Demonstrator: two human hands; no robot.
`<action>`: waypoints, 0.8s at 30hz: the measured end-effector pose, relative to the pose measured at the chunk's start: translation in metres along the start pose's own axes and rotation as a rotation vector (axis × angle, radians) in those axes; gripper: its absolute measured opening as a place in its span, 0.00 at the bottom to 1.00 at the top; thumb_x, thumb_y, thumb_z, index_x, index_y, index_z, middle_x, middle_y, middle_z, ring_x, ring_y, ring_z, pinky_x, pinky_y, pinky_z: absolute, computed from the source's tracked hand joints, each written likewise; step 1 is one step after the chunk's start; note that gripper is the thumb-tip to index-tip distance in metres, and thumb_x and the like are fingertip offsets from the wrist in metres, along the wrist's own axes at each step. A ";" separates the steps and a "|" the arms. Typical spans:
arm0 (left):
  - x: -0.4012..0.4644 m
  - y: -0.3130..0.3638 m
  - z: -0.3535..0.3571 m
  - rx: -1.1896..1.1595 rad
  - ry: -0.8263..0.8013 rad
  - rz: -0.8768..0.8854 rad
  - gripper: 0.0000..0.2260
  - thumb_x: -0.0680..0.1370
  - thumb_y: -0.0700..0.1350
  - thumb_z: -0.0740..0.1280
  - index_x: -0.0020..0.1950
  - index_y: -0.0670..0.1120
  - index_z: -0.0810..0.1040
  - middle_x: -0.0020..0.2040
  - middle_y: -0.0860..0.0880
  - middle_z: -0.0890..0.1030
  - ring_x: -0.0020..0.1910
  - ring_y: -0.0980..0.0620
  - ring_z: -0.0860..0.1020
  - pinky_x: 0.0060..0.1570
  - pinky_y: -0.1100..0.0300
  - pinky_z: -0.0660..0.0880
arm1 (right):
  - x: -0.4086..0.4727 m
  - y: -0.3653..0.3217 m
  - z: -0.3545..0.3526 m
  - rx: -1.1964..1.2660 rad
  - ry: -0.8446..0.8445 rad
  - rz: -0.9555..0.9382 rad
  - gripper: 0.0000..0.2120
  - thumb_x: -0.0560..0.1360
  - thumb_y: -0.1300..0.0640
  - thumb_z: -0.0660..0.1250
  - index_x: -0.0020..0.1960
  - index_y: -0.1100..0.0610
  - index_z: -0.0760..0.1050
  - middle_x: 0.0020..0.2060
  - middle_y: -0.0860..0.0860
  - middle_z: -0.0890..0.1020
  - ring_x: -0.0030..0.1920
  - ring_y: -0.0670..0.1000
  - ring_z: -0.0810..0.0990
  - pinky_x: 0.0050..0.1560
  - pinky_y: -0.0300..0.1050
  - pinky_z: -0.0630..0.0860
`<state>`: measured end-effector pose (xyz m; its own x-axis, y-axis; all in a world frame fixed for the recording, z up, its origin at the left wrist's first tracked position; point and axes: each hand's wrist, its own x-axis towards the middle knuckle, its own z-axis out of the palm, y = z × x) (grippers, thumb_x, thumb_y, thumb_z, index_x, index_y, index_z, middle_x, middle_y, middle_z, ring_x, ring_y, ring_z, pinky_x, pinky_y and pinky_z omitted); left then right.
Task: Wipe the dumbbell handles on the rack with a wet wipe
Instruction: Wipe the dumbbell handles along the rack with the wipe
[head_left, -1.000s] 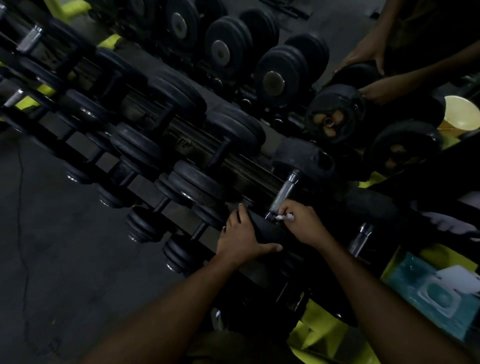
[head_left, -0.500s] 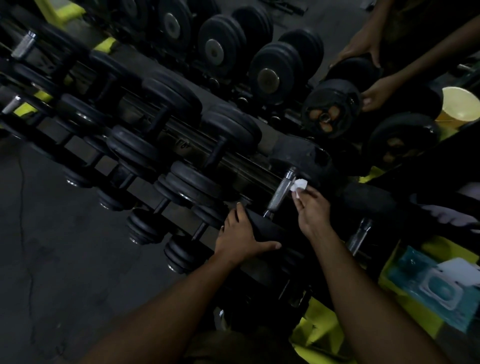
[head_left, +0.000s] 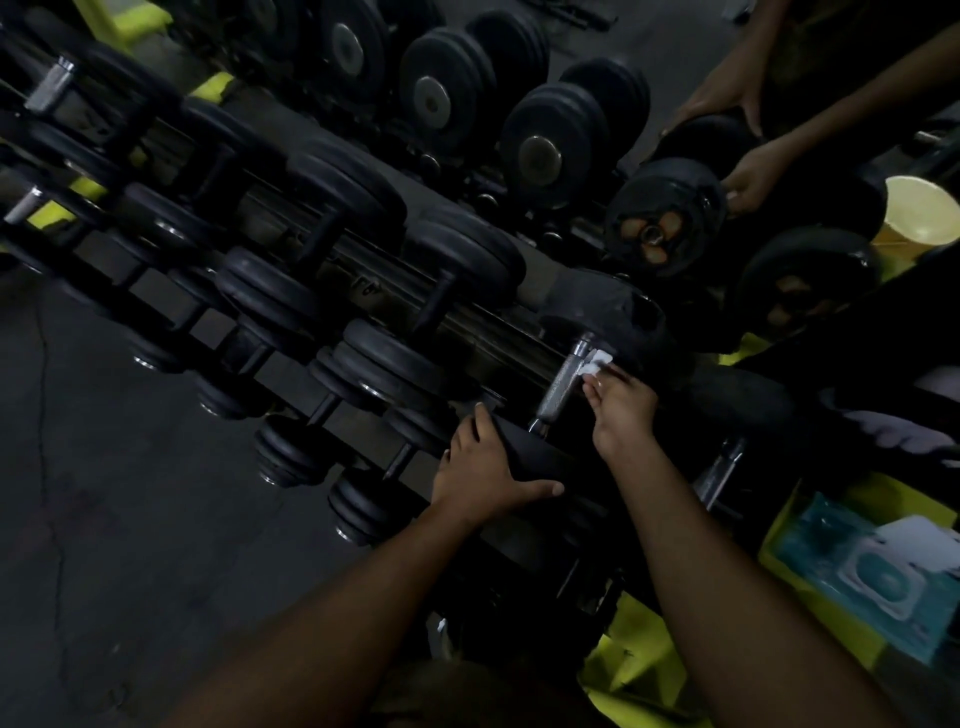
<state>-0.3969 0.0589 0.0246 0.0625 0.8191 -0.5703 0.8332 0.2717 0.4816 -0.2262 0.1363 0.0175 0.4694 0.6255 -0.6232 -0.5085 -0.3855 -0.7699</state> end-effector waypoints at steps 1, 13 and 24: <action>0.000 0.000 0.000 -0.002 -0.002 0.001 0.68 0.58 0.75 0.75 0.82 0.47 0.39 0.81 0.44 0.52 0.80 0.42 0.55 0.77 0.43 0.61 | -0.002 -0.001 0.001 -0.045 0.010 -0.010 0.10 0.77 0.70 0.65 0.45 0.57 0.80 0.40 0.53 0.83 0.40 0.47 0.82 0.44 0.38 0.78; 0.000 0.000 -0.001 0.001 -0.006 0.008 0.68 0.59 0.75 0.75 0.82 0.46 0.39 0.81 0.44 0.52 0.80 0.42 0.55 0.76 0.43 0.61 | 0.011 0.001 -0.007 -0.114 -0.030 0.029 0.02 0.74 0.59 0.74 0.44 0.55 0.81 0.37 0.47 0.84 0.37 0.43 0.80 0.41 0.37 0.76; 0.003 -0.001 0.001 0.004 -0.010 0.006 0.68 0.59 0.75 0.74 0.82 0.46 0.38 0.82 0.44 0.51 0.80 0.42 0.55 0.76 0.43 0.62 | -0.004 0.025 -0.019 -1.001 -0.153 -0.169 0.19 0.65 0.41 0.77 0.31 0.58 0.80 0.24 0.49 0.77 0.25 0.46 0.73 0.28 0.39 0.67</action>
<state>-0.3967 0.0607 0.0216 0.0732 0.8155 -0.5741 0.8353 0.2644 0.4821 -0.2277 0.1113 -0.0020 0.3466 0.7767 -0.5259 0.4238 -0.6298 -0.6509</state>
